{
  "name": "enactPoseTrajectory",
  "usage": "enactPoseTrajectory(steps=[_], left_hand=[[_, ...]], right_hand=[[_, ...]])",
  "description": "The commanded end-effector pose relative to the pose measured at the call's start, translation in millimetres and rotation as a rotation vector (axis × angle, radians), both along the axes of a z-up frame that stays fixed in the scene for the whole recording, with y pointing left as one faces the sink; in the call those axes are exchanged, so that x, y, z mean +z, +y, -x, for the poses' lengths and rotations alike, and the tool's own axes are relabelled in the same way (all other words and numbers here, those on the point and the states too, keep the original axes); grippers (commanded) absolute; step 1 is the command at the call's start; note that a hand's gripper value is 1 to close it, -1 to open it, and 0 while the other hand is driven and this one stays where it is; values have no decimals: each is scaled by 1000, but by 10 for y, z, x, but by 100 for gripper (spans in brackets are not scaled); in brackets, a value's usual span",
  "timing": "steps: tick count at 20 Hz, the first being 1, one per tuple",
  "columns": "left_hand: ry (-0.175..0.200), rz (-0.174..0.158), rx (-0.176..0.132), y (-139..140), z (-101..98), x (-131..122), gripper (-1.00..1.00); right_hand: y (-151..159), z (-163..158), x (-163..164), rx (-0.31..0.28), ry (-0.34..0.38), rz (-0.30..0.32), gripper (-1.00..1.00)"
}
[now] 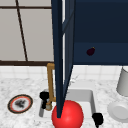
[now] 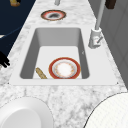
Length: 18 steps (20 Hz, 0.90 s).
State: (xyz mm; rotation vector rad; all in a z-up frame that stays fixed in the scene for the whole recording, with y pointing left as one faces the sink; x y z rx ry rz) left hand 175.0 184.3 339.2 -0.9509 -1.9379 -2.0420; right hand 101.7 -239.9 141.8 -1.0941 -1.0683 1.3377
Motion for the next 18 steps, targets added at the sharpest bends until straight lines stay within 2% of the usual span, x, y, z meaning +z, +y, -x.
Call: enactPoseTrajectory(steps=[1,7,8,10,13,18], left_hand=[[-45,-19,0,-309,-56,27,100],[-37,-24,2,-784,-215,-40,100],[-26,-10,34,-775,-287,-134,100],[-9,-9,28,-923,-353,-246,100],[-7,-6,25,-1123,-469,-408,100],[-7,-4,37,-1367,-717,-804,100]], right_hand=[[0,0,0,0,0,0,0],[0,0,0,0,0,0,0],[0,0,0,0,0,0,0],[0,0,0,0,0,0,0],[0,0,0,0,0,0,0],[0,0,0,0,0,0,0]])
